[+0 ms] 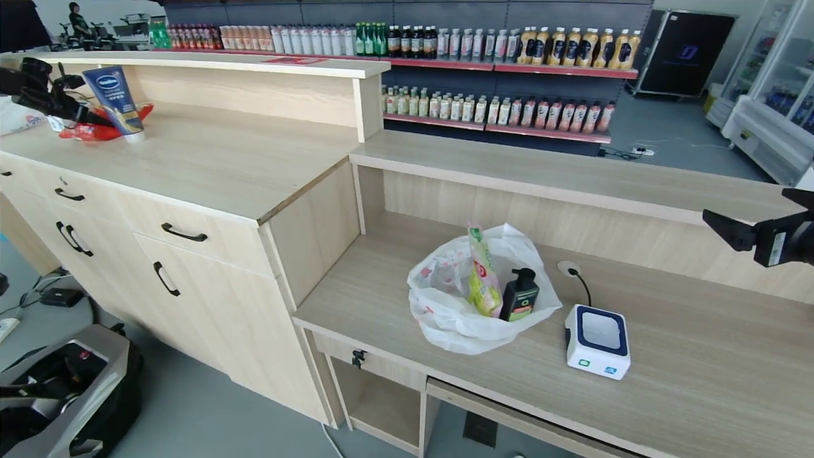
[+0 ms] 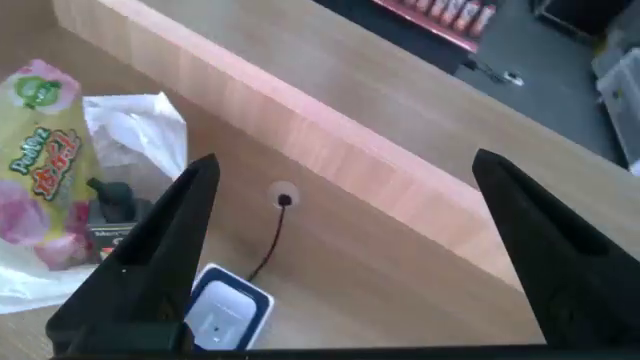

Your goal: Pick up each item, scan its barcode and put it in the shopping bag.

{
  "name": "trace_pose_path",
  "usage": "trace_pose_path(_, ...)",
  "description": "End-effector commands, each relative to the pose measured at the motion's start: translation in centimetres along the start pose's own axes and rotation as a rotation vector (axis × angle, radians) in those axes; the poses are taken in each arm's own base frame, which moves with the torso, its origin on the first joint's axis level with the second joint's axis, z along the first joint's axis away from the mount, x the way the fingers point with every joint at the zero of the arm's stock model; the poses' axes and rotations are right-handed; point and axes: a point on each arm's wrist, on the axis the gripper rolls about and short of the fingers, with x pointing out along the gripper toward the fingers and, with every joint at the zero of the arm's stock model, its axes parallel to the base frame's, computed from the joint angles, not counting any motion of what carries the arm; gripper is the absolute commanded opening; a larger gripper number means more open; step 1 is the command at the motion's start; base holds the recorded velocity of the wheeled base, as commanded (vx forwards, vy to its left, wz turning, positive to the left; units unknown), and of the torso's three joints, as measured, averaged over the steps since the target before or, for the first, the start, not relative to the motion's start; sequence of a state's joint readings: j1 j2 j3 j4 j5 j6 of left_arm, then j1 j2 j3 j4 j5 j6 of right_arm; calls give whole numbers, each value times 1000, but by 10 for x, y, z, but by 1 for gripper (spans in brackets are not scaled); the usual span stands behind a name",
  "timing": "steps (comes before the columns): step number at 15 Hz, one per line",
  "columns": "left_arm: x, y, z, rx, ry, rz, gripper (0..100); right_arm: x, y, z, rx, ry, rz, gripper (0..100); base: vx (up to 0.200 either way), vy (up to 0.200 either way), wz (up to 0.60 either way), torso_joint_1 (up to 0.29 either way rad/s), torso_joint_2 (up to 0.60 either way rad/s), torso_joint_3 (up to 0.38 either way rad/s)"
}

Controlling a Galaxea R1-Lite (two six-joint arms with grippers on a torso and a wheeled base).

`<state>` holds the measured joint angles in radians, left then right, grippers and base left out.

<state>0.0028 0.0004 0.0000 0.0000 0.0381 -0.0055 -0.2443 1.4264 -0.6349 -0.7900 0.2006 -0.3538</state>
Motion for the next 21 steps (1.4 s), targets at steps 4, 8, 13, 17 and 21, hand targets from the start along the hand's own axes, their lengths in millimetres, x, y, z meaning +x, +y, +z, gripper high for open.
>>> trace_pose_path(4,0,0,0,-1,0,-1,100,-129,7,24,197,259,-289,100,0,0,-600,2,-2,1)
trace_pose_path(8,0,0,0,-1,0,1,100,-180,29,-1,214,279,-312,100,0,0,-600,1,4,4)
trace_pose_path(13,0,0,0,-1,0,1,100,-205,68,-76,226,146,-153,100,0,0,-120,0,-1,0)
trace_pose_path(17,0,0,0,-2,0,1,100,-241,93,-122,292,178,-94,100,0,0,0,0,0,0)
trace_pose_path(21,0,0,0,-1,0,1,100,-246,92,-124,297,98,51,100,0,0,0,0,0,0)
